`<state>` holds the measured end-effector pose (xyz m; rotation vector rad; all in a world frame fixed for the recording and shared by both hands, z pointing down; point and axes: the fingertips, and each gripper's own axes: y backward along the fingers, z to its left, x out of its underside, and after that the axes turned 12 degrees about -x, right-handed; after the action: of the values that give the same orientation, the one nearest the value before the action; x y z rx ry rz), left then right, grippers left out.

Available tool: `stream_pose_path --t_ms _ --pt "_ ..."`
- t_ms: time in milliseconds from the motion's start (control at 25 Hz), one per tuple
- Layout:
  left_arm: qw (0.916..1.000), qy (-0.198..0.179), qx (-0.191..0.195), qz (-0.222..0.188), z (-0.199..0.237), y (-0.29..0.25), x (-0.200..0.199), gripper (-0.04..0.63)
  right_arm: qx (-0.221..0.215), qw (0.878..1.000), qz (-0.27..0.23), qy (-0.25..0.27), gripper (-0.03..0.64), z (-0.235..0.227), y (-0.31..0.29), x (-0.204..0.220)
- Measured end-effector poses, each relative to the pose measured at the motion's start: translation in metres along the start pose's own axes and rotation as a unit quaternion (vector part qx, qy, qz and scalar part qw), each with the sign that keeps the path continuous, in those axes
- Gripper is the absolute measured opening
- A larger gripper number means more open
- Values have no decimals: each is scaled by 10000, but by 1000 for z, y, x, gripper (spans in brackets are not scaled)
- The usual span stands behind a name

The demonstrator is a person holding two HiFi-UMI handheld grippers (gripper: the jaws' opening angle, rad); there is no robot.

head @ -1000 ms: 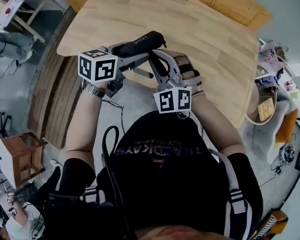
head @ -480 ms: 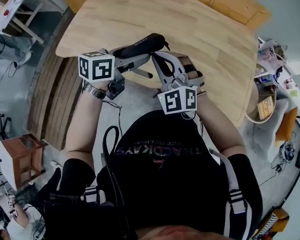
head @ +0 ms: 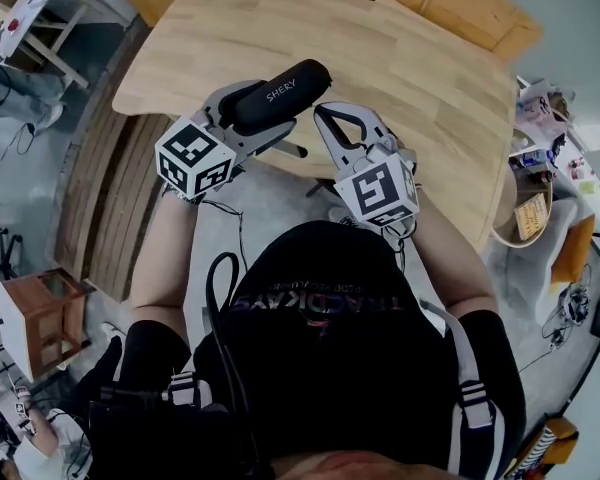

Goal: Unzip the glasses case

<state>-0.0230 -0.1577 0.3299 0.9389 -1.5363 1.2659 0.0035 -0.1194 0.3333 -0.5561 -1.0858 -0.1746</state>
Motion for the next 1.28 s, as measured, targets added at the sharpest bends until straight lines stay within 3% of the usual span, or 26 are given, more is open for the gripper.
stream_pose_path --t_ms 200,400,600,760,920,1120,1160,1240,1280 --pt "9972 -398 538 -342 -14 20 -4 342 -49 9995 52 -320 20 -20 20 9" --pt "9884 -875 1113 -552 -37 40 -9 339 -300 9992 237 82 20 -19 32 2" --pt "9760 -1157 1786 -454 -63 57 -11 337 -1064 9899 292 891 20 -5 45 -10" --pt "9671 -1116 2277 -224 -81 66 -9 337 -1952 9674 441 1553 20 12 56 -13" --pt "9650 -1149 2355 -128 -87 63 -6 337 -2244 9549 699 1813 20 16 57 -7" --pt "9685 -1094 2232 -112 -86 59 -2 337 -2398 9582 726 1380 23 14 56 4" --pt "9697 -1077 2188 -125 -84 59 -2 337 -2536 9576 756 1141 73 15 58 9" --pt "9723 -1008 2100 -177 -81 57 0 337 -2888 9534 698 515 251 19 63 14" --pt "9733 -975 2070 -194 -80 56 1 337 -3031 9508 590 242 289 23 66 11"
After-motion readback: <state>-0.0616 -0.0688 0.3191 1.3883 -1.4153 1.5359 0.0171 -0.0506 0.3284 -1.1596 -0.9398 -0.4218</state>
